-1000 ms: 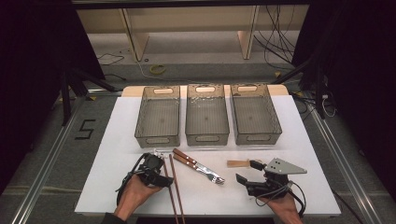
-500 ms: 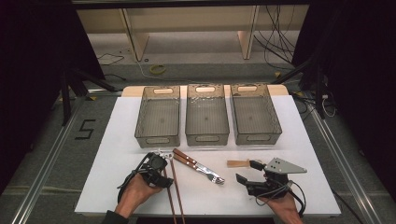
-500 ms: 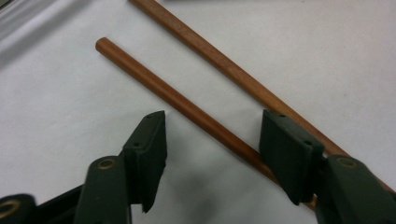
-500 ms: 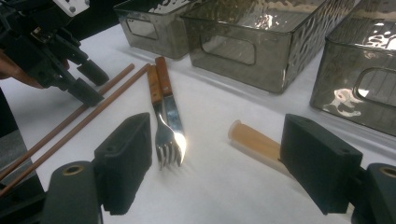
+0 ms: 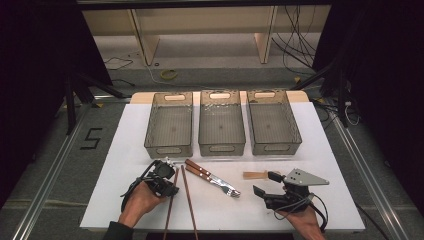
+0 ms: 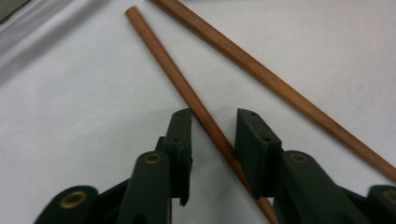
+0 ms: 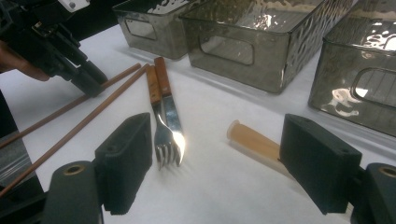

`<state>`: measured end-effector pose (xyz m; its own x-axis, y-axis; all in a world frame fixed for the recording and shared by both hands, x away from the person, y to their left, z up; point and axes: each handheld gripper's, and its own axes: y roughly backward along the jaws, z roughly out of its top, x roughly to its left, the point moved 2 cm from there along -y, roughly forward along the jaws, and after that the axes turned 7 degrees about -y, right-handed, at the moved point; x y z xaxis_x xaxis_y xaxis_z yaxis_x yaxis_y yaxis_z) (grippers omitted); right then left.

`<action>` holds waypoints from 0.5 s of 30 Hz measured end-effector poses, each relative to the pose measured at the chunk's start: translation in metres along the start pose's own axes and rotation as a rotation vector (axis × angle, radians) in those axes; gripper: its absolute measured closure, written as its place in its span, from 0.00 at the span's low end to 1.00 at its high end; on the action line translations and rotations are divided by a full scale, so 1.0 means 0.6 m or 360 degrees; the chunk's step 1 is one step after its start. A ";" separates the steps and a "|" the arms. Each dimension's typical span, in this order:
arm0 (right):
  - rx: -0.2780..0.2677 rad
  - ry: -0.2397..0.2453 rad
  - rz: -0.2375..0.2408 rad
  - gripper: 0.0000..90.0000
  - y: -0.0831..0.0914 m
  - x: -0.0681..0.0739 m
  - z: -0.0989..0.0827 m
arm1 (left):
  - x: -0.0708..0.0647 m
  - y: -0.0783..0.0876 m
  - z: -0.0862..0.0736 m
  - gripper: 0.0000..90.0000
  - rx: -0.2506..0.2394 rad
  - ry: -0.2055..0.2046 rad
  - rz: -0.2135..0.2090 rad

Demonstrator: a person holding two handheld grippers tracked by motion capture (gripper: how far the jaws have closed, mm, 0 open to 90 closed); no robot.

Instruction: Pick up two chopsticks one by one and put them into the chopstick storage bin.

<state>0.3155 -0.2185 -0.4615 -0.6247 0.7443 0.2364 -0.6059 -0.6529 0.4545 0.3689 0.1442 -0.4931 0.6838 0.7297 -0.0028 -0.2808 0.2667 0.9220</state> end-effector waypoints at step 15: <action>0.0000 0.0007 0.0004 0.30 0.000 0.001 0.001 | 0.017 0.003 -0.009 0.92 -0.0047 0.0073 -0.0004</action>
<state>0.3156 -0.2181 -0.4608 -0.6285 0.7419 0.2337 -0.6043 -0.6549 0.4538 0.3717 0.1557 -0.4933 0.6530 0.7570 -0.0236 -0.2992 0.2865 0.9102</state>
